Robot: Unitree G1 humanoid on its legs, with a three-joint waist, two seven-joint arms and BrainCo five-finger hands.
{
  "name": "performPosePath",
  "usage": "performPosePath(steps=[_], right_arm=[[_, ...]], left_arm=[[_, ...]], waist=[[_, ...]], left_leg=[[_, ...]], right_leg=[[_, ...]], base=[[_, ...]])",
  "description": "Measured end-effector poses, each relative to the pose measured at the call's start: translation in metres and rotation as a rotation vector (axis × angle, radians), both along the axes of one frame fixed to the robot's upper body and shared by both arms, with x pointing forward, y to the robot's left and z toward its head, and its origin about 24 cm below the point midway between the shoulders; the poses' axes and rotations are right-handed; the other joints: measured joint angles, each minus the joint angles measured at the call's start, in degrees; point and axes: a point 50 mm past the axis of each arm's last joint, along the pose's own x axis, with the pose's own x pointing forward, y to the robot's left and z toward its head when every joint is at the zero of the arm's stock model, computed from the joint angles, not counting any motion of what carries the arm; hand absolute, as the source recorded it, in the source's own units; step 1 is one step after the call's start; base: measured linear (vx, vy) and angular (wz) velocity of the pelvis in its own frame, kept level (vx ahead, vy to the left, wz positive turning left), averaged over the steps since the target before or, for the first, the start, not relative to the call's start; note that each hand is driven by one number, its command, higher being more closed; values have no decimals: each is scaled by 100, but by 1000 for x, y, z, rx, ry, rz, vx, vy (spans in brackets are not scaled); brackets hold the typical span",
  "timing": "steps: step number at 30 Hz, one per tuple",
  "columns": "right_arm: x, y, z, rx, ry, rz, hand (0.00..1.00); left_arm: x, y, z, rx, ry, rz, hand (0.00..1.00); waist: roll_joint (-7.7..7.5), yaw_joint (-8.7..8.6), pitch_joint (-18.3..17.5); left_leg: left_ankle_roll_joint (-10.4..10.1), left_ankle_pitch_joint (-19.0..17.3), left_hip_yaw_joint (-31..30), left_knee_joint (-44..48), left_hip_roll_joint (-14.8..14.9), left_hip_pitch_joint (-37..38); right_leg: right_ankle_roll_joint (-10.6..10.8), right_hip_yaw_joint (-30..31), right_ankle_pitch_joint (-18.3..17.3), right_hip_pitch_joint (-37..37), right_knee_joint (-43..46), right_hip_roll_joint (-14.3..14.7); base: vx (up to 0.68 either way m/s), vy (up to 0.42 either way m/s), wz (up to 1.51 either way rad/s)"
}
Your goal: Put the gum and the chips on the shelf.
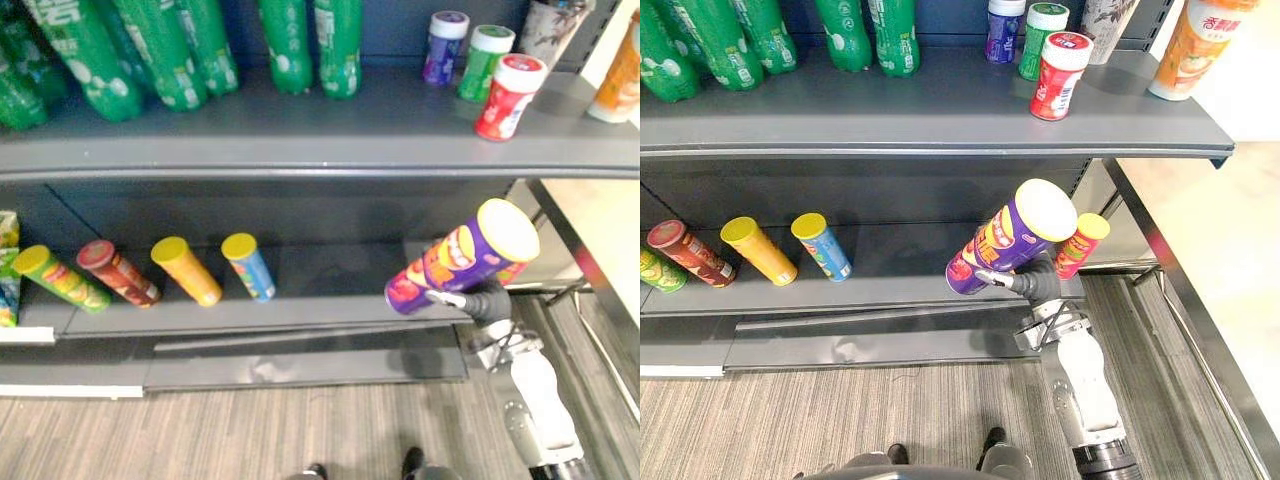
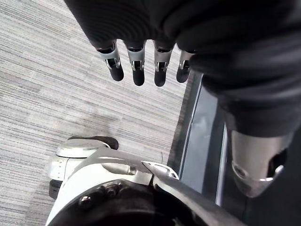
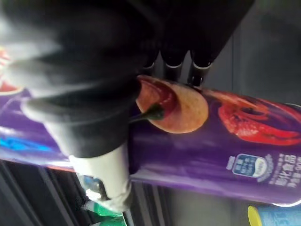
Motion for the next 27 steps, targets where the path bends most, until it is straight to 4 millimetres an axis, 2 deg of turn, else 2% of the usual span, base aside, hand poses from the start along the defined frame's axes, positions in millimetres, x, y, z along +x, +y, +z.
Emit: performPosePath(steps=[5,9,13,15,19,23,25,27], right_arm=[[-4,4,-23,-82,85,-6,100],[-4,10,-49,-145,189,-11,100],[4,24,-52,-217,164,11,100],[14,25,-49,-243,144,-10,100],[41,25,-37,-302,88,-87,100],[66,25,-18,-336,24,-176,100],[81,24,-2,-337,-23,-240,100],[91,21,3,-354,-40,-306,100]], left_arm=[[12,3,3,17,-50,-19,0],[26,2,7,24,-107,-71,0],[46,0,11,14,-172,-73,0],[67,-1,16,8,-243,-98,0],[105,-7,32,-11,-390,-147,0],[122,-19,36,-35,-434,-203,0],[129,-26,40,-50,-462,-230,0],[133,-31,41,-69,-474,-231,0]], waist=[[-39,-24,-61],[-16,-11,-55],[20,1,22],[48,4,153],[85,9,422],[220,52,688],[333,80,988],[390,89,1120]], left_leg=[[53,214,-149,-272,-107,31],[61,358,-123,-381,-248,29],[103,298,90,-532,-356,-75],[95,291,335,-357,-364,-213],[208,339,122,3,-453,-552],[213,345,21,259,-456,-837],[212,344,-15,365,-452,-935],[232,358,-89,420,-455,-1060]], right_leg=[[1,-153,-1,-7,71,-109],[1,-193,-4,-76,366,-320],[0,-190,-5,-277,542,-528],[1,-189,-4,-423,779,-686],[0,-193,-4,-627,991,-838],[0,-200,-4,-780,1094,-896],[0,-205,-5,-831,1156,-937],[3,-225,-8,-940,1245,-982]], base=[[61,40,23],[15,98,33],[-48,78,14],[-69,60,25],[-14,27,31],[-19,-10,19],[-71,-28,8],[-85,-30,15]])
